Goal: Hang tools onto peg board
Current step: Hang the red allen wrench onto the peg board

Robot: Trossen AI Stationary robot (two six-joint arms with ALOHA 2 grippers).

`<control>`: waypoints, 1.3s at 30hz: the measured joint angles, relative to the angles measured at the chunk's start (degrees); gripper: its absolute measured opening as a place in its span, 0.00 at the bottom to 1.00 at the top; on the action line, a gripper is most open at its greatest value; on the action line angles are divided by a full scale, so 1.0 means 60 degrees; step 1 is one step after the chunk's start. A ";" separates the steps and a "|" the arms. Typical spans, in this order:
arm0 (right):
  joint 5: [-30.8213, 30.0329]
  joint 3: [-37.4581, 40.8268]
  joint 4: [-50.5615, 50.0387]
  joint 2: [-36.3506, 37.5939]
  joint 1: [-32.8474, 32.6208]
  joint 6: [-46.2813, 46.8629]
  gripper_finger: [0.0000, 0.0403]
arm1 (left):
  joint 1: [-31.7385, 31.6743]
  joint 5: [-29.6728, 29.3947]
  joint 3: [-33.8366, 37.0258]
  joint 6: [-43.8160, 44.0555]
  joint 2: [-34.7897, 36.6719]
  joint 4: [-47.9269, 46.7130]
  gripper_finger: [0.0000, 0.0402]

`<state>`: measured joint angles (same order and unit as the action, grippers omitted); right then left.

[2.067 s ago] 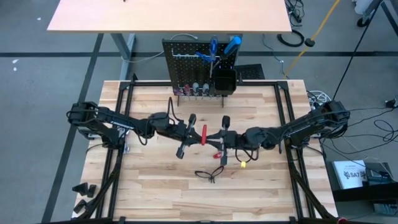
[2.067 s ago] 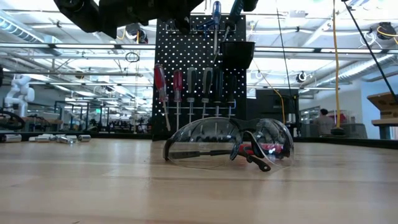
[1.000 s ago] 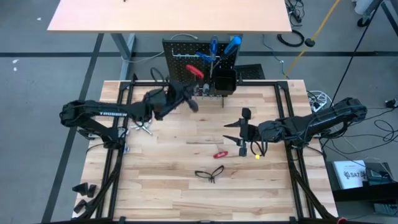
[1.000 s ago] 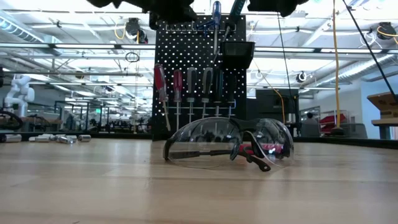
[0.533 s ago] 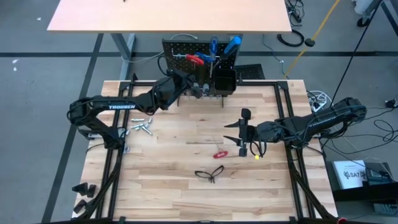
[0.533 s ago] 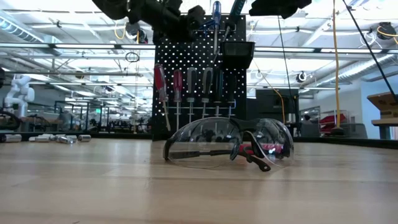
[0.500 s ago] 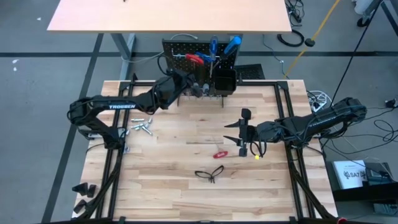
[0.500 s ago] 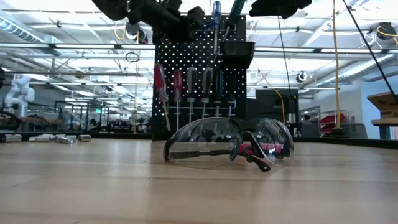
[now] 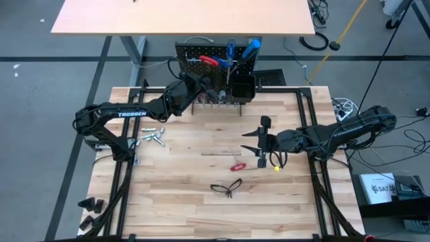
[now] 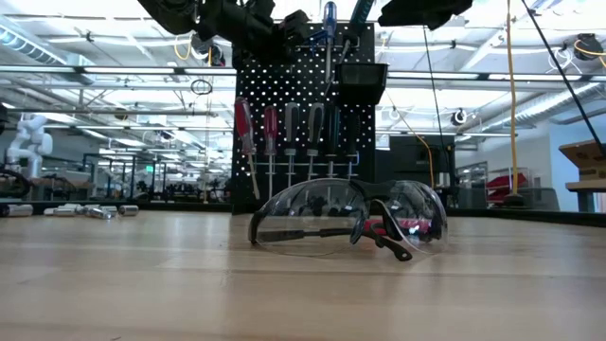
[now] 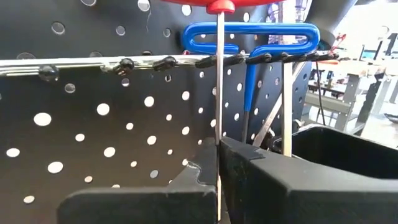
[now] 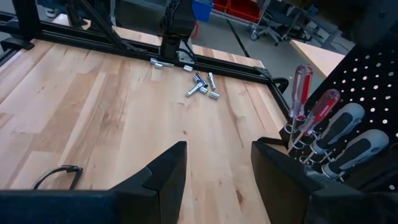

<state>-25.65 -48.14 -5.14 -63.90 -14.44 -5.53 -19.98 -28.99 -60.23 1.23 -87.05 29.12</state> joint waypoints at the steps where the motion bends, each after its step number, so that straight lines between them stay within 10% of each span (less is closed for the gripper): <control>1: 0.0005 0.0000 0.0012 0.0000 0.0041 0.0007 0.43 | -0.0001 0.0004 0.0000 0.0000 0.0000 0.0000 0.00; 39: 0.0033 0.0000 0.0014 0.0000 0.0230 0.0053 0.43 | -0.0302 -0.0009 -0.0018 -0.0029 -0.0412 0.0163 0.00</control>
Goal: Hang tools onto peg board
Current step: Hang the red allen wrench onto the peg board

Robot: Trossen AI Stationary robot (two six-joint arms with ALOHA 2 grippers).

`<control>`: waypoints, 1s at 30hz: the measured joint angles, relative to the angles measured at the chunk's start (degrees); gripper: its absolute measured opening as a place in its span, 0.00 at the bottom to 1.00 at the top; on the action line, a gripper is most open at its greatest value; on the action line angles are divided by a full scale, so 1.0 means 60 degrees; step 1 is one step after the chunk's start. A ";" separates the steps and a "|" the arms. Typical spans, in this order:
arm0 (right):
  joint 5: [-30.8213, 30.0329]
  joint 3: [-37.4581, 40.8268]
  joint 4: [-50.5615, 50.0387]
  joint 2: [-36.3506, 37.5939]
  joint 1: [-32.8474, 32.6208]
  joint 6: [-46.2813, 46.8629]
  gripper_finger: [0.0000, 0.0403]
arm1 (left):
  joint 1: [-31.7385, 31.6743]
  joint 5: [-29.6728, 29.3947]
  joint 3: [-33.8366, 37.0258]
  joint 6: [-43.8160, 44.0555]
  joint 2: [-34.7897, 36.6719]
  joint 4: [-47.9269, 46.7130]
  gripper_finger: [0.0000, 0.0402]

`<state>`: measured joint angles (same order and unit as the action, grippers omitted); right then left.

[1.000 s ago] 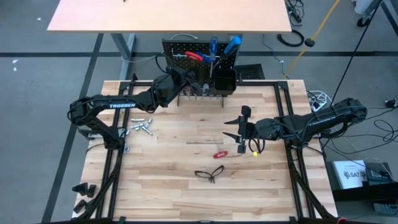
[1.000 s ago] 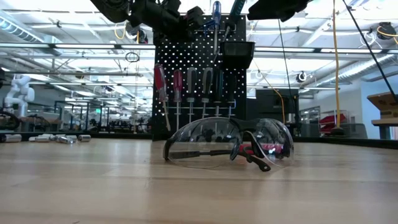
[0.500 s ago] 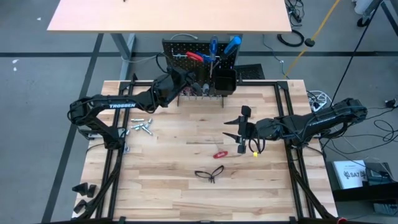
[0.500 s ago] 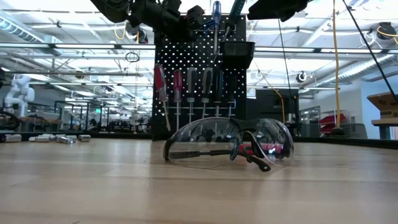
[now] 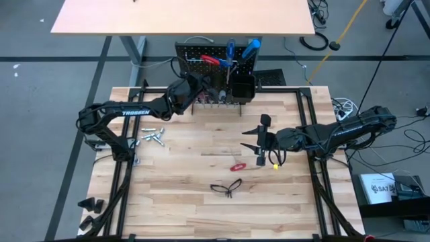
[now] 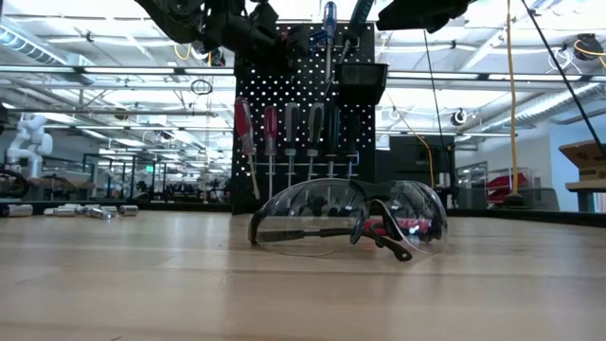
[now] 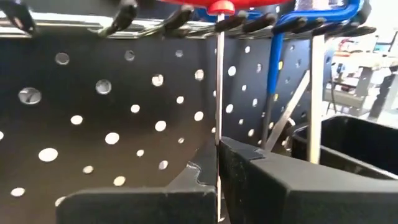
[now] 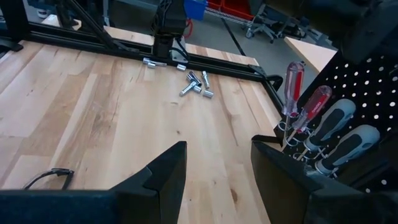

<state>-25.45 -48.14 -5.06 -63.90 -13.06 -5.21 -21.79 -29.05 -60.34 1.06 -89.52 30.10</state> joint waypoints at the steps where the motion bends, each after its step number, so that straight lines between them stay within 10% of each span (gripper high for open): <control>1: 0.0000 0.0000 0.0000 0.0000 0.0002 0.0000 0.43 | -0.0041 -0.0011 0.0000 -0.0004 0.0000 -0.0009 0.00; 12: 0.0000 0.0004 -0.0069 0.0004 0.0004 0.0000 0.43 | -0.0115 -0.0095 -0.0005 0.0000 -0.0123 -0.0160 0.01; 30: 0.0004 0.0004 -0.0324 0.0000 0.0000 0.0257 0.43 | 0.0123 -0.0148 0.0015 -0.0579 -0.0124 -0.2159 0.33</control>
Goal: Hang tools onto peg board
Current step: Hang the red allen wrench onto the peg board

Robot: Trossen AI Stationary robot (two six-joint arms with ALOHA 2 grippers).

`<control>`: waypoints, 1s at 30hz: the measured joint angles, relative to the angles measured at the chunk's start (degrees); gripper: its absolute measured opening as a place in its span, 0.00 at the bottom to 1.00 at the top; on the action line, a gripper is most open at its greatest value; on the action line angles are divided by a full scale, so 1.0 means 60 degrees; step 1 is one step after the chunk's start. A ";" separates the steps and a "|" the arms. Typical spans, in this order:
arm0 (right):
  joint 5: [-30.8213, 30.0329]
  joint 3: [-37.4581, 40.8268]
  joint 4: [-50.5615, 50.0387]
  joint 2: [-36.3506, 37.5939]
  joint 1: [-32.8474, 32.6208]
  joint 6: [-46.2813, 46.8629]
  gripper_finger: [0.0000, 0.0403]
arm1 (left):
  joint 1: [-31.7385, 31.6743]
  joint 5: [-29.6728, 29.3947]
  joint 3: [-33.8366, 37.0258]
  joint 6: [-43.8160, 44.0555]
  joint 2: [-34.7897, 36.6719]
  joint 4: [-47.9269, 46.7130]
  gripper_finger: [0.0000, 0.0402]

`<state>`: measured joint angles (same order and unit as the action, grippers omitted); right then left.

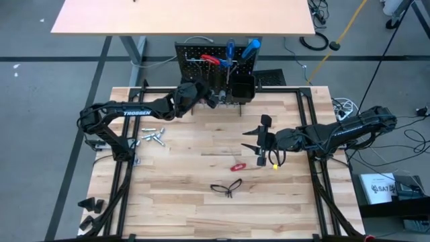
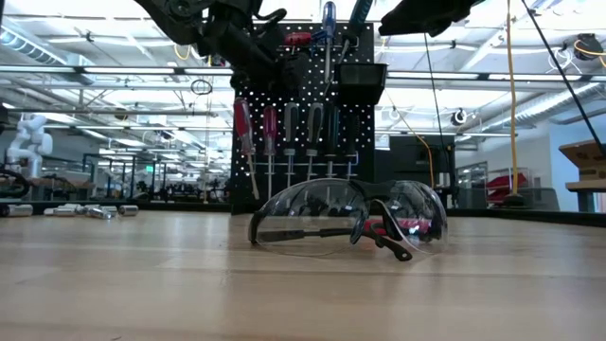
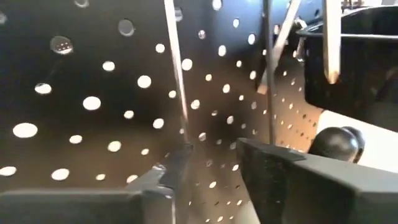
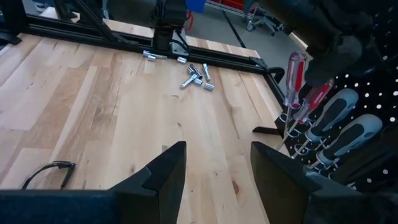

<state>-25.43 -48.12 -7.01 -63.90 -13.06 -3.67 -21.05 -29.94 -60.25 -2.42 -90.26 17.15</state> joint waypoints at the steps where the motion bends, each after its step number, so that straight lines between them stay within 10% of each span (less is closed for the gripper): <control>1: 0.0000 0.0000 0.0000 0.0000 0.0000 0.0002 0.43 | 0.0040 -0.0056 0.0000 -0.0030 0.0007 -0.0046 0.35; 15: 0.0004 0.0000 -0.0146 -0.0007 0.0000 0.0541 0.43 | 0.1509 0.0343 -0.0022 0.0550 0.2446 -0.3913 0.51; 22: 0.0383 0.0000 -0.0240 -0.0270 -0.0004 0.1244 0.43 | 0.2922 0.3914 0.0408 0.0787 0.3572 -0.8116 0.51; 30: 0.3750 0.0000 -0.0714 -0.1855 -0.0147 0.1456 0.43 | 0.4877 0.4710 0.3429 0.1004 0.4115 -0.3814 0.51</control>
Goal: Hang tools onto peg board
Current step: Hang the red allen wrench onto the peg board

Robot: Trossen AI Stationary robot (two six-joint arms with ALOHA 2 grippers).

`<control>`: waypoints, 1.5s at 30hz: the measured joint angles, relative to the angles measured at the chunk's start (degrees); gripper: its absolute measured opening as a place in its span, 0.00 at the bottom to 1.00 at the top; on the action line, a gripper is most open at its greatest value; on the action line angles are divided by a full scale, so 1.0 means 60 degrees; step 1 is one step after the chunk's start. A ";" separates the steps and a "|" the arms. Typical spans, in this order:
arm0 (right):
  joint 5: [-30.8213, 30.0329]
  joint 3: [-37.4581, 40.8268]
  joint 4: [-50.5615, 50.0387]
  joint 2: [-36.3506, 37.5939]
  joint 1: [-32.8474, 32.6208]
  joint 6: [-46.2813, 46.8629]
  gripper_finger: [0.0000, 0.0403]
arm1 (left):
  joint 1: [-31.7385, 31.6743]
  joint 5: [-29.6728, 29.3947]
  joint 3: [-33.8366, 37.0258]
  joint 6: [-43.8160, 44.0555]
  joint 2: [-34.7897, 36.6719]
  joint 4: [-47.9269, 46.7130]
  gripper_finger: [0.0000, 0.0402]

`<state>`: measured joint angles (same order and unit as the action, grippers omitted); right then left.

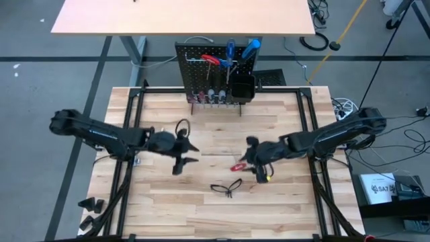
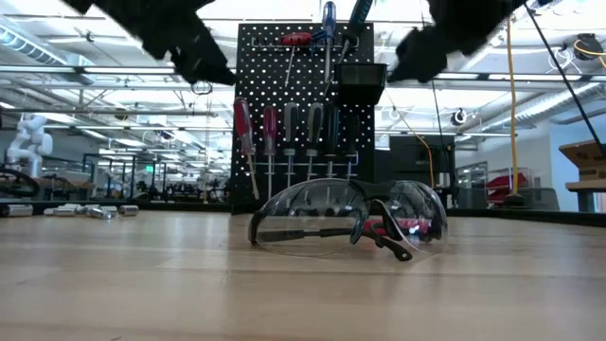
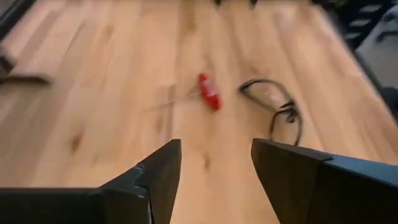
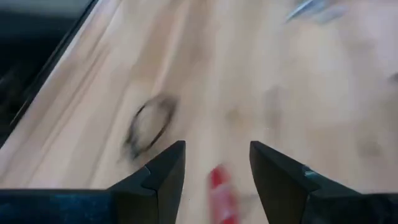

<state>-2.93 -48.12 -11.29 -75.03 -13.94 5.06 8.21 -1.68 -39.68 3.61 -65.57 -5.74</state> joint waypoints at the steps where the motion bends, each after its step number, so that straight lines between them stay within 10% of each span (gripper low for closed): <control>1: 0.0287 0.0000 -0.0159 -0.0232 -0.0038 -0.0292 0.43 | 0.0137 -0.0011 0.0385 -0.0146 -0.0011 0.0784 0.51; 7: 0.0470 0.0004 -0.0298 -0.1413 -0.0123 -0.4506 0.43 | 0.0448 -0.0486 0.1797 -0.1512 -0.0647 0.5088 0.50; 18: -0.1459 -0.0078 0.0642 -0.2638 0.0487 -1.2355 0.42 | 0.0451 -0.0513 0.1810 -0.1685 -0.1241 0.5381 0.50; 30: -0.0263 -0.3272 -0.3879 -0.4406 0.1345 -1.3137 0.42 | 0.0451 -0.0549 0.1806 -0.1681 -0.1241 0.5371 0.50; 45: -0.0689 -0.3951 -0.4517 -0.6311 0.1379 -1.3970 0.28 | 0.0469 -0.0549 0.1802 -0.1649 -0.1241 0.4640 0.50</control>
<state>-7.06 -71.82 -38.39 -112.90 -5.67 -78.75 11.03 -4.97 -28.86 -6.28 -73.01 22.10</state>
